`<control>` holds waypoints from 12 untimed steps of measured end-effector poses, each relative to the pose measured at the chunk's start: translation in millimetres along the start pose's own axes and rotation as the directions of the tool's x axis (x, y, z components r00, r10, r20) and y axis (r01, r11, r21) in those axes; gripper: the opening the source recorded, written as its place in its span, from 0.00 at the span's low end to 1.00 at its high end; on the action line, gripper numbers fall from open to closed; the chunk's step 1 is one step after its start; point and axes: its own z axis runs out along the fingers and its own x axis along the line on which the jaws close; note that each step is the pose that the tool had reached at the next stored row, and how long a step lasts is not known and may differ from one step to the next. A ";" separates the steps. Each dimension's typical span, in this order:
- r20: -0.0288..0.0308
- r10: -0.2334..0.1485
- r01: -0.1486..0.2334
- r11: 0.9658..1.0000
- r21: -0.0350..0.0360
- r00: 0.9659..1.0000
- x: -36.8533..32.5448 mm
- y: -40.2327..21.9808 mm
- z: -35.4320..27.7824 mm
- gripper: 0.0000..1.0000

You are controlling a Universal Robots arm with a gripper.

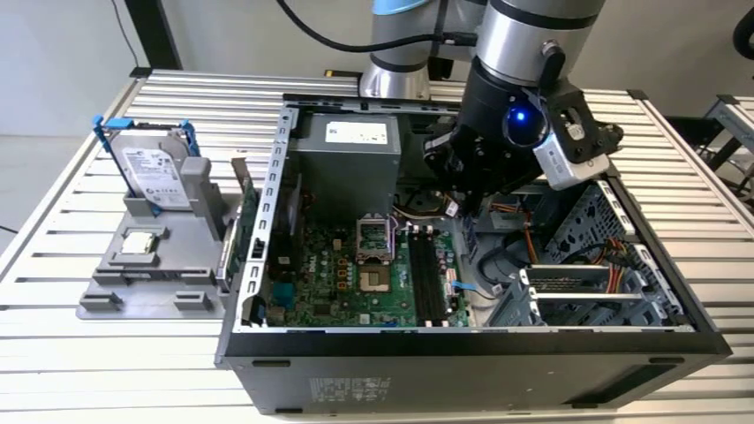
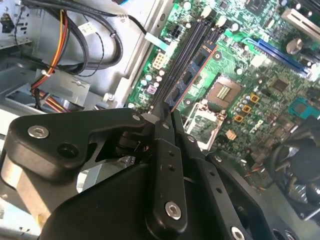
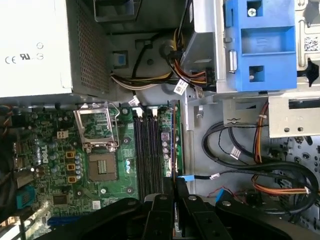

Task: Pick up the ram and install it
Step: 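Insert the ram into the slot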

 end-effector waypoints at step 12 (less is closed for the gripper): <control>0.000 -0.011 0.011 1.000 0.000 1.000 5.3 -2.2 21.8 0.00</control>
